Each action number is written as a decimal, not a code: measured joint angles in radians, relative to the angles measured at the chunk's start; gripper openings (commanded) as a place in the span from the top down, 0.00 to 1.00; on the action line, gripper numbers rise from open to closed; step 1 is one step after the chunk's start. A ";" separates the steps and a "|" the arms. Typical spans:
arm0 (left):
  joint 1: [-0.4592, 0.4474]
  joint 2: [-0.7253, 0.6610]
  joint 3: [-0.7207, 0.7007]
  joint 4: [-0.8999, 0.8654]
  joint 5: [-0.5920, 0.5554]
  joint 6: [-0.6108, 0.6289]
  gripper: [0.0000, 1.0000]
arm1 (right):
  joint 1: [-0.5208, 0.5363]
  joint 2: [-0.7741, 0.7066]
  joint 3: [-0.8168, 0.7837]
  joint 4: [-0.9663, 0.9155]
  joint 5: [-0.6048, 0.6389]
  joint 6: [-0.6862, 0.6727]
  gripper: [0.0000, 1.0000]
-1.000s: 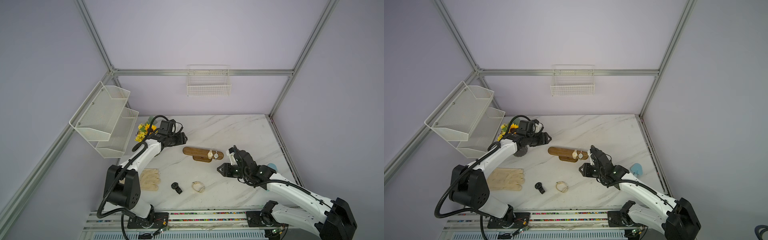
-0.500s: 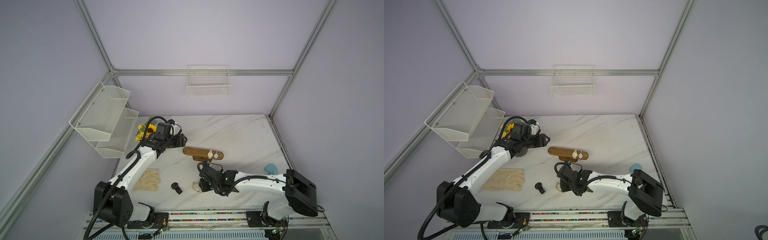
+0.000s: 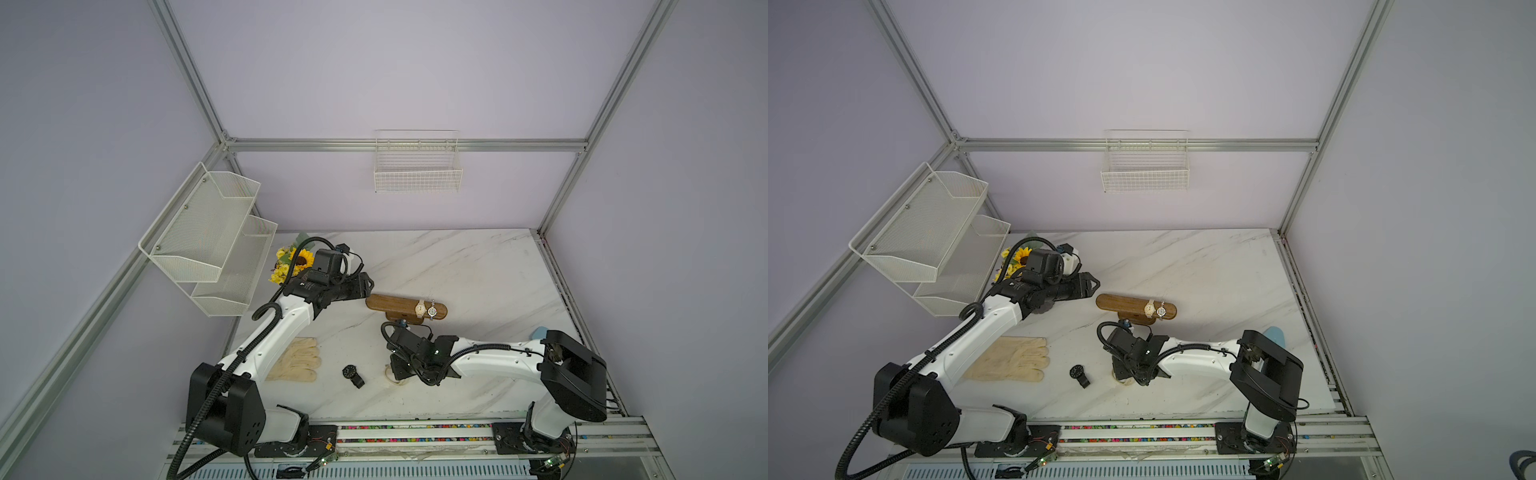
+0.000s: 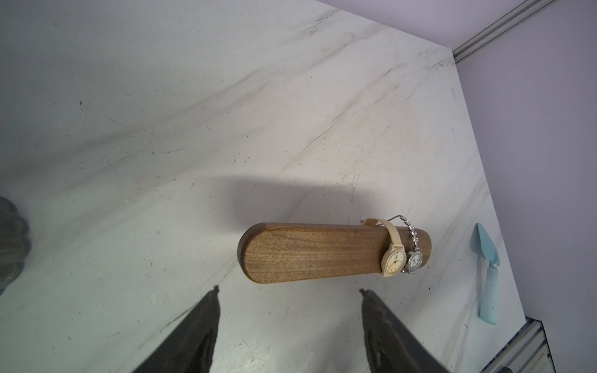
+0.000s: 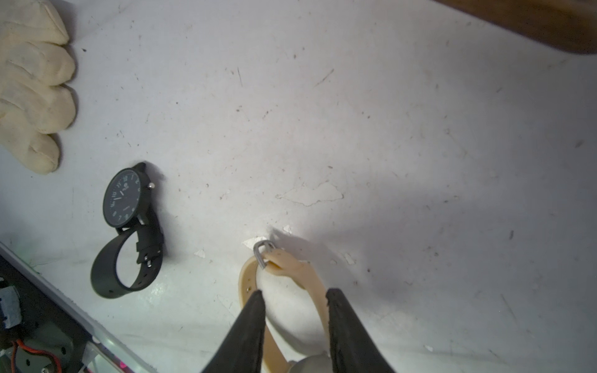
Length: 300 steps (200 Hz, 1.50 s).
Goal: Place watch on stand
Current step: Pick up the watch at the center of the board.
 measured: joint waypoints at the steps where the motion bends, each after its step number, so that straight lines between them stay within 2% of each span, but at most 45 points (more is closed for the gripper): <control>1: 0.000 0.000 0.000 0.000 0.000 0.000 0.32 | 0.000 0.000 0.000 0.000 0.000 -0.001 0.63; 56: 0.000 -0.005 -0.005 0.000 0.007 0.000 0.33 | -0.030 0.040 -0.010 0.001 -0.031 -0.021 0.67; 104: 0.000 -0.011 -0.015 -0.014 0.011 0.001 0.34 | -0.068 0.044 -0.014 -0.001 -0.058 -0.056 0.83; 145: 0.000 -0.011 -0.015 -0.028 0.016 0.008 0.34 | -0.072 0.084 0.034 -0.010 -0.093 -0.094 0.84; 170: 0.000 -0.011 -0.017 -0.032 0.019 0.018 0.34 | -0.072 0.092 0.039 -0.011 -0.108 -0.113 0.94; 197: 0.000 -0.011 -0.017 -0.045 0.026 0.027 0.34 | -0.072 0.093 0.046 -0.015 -0.121 -0.124 1.00; 235: 0.000 -0.013 -0.017 -0.065 0.049 0.047 0.36 | -0.089 0.093 0.093 -0.068 -0.164 -0.144 1.00; 261: 0.000 -0.053 -0.026 -0.095 0.063 0.069 0.33 | -0.161 0.091 0.175 -0.162 -0.241 -0.174 1.00; 300: 0.000 -0.175 -0.041 -0.122 0.068 0.097 0.30 | -0.343 0.036 0.324 -0.345 -0.355 -0.240 1.00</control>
